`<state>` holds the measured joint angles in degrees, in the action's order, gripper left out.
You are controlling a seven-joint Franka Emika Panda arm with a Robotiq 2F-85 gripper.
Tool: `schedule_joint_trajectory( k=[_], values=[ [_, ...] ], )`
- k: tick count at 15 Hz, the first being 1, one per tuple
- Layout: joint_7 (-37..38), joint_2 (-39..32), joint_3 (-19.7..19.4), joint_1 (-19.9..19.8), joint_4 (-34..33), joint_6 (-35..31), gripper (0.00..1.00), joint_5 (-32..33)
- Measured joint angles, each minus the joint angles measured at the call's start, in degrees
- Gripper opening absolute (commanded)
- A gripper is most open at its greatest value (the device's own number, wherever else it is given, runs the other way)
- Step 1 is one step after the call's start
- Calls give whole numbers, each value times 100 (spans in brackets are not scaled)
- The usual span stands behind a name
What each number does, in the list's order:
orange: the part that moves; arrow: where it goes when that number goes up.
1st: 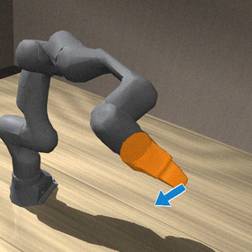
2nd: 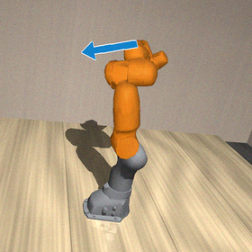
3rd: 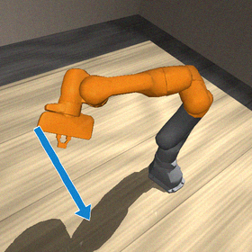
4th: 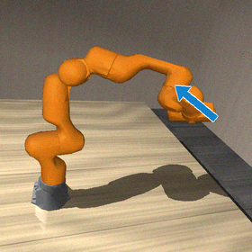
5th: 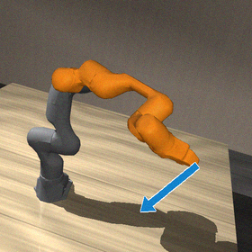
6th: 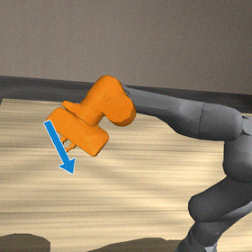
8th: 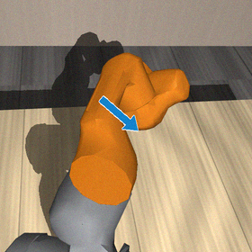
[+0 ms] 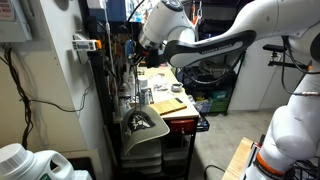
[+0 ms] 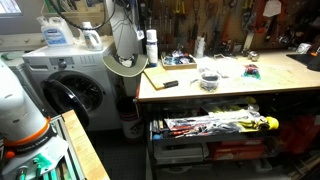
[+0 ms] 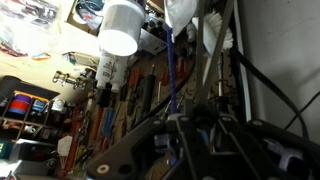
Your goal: Unhook the fishing hat from the wall hook and place it on the table using the hat adjusting string
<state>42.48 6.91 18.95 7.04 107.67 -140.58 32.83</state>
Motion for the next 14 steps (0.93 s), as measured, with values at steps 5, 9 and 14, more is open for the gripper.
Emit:
schedule_joint_trajectory(
  k=[5, 9, 14],
  values=[
    [212, 141, -11, -2, -10, 0, 4, 120],
    [234, 181, -7, 1, -10, 6, 4, 128],
    [208, 265, -1, 114, -9, 671, 4, -324]
  ],
)
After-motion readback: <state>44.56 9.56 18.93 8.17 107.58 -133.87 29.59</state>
